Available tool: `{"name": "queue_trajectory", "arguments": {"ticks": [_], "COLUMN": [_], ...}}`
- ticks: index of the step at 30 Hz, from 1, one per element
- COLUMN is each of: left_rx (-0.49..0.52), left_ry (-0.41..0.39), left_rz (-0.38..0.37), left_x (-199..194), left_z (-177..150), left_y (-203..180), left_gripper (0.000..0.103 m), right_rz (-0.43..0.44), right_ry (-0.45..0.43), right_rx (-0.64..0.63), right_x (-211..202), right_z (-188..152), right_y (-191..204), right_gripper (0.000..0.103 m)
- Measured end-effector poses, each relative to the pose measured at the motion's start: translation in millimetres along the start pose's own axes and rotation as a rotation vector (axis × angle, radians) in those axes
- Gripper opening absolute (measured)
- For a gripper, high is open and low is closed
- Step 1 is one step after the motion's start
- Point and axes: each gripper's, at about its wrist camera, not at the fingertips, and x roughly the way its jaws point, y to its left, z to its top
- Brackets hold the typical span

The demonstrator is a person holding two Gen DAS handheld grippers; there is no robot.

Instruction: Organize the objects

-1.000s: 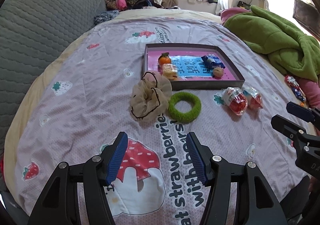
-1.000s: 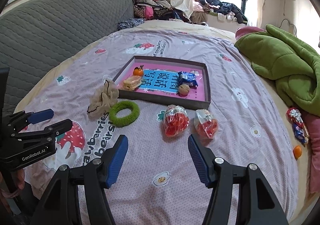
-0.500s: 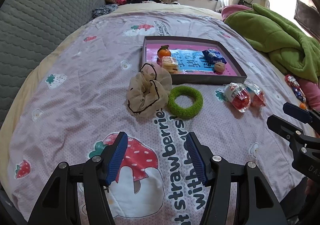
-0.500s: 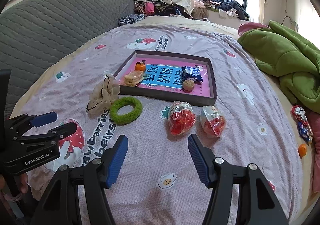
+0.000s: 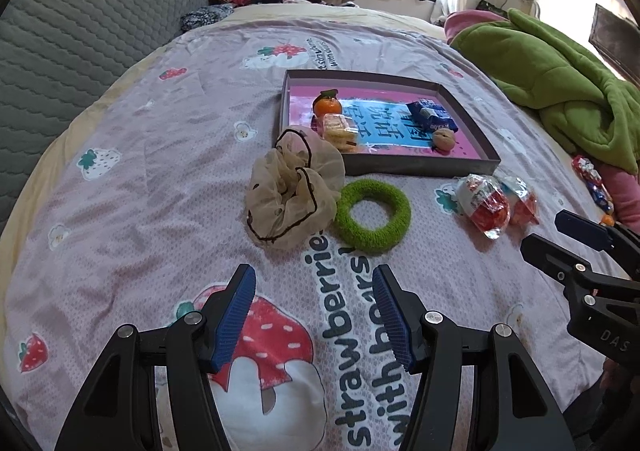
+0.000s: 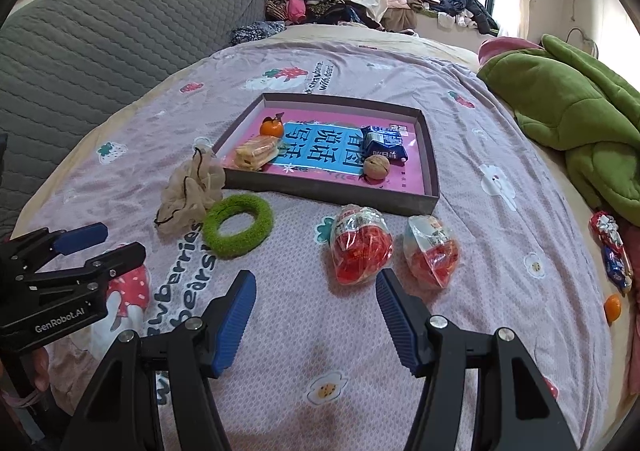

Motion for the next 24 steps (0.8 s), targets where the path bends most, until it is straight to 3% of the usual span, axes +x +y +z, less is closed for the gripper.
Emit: {"name": "queue_trajectory", "arguments": {"ticks": [24], "left_rx": [-0.019], "left_ry": [0.042], "left_rz": [0.025], "left_x": [56.6], "left_z": [35.1], "left_y": [11.9], "left_gripper": [0.063], "right_rz": [-0.054], "right_ry": [0.083], "right_rx": [-0.032], "right_x": [73.8], "right_z": [20.8], "right_y": [-15.9], "right_gripper": [0.062]}}
